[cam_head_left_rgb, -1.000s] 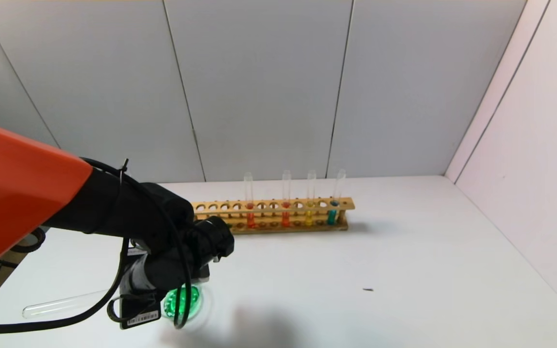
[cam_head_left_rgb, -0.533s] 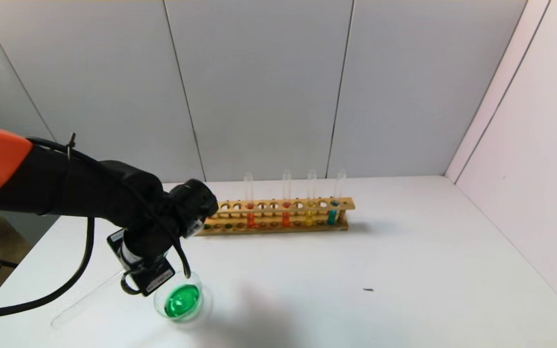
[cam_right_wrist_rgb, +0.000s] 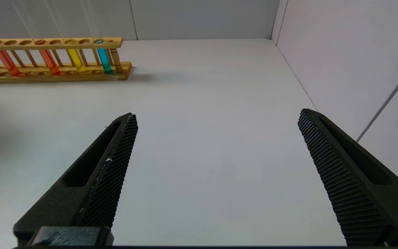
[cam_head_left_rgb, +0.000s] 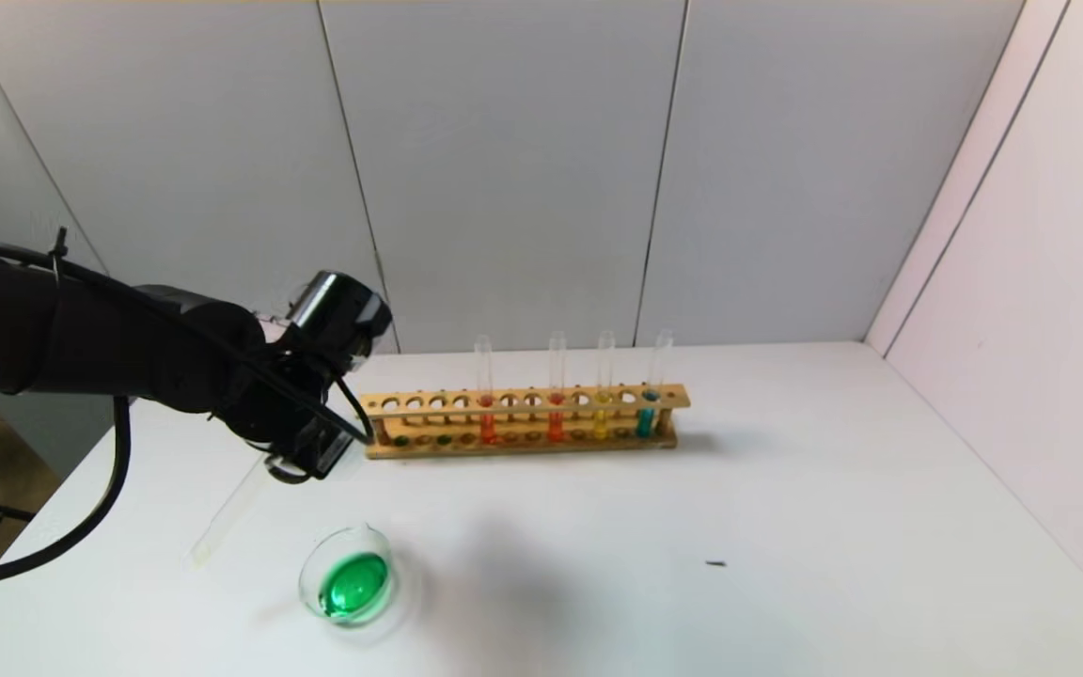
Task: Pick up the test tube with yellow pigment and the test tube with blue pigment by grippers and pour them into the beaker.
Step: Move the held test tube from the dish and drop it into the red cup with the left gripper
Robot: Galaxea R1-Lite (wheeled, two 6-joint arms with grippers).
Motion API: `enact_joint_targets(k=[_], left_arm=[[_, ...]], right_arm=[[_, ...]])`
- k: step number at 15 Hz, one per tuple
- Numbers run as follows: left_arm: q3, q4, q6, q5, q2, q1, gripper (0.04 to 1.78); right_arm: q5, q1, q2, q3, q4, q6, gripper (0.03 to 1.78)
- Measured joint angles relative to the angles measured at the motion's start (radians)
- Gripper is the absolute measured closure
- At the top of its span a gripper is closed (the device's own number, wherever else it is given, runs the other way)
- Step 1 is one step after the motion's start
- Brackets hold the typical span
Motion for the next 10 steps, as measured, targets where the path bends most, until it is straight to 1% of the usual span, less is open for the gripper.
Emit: enact_joint_targets(k=[2, 5, 10], left_arm=[[-0.021, -0.071, 0.004, -0.001, 0.001, 0.043, 1.47], [-0.067, -0.135, 0.003, -0.019, 0.010, 0.092, 1.47], [-0.186, -0.159, 0.000, -0.046, 0.019, 0.143, 1.47]], right_arm=[[0.000, 0.000, 0.000, 0.000, 0.000, 0.000, 0.11], [0.000, 0.000, 0.000, 0.000, 0.000, 0.000, 0.11], [0.000, 0.000, 0.000, 0.000, 0.000, 0.000, 0.11]])
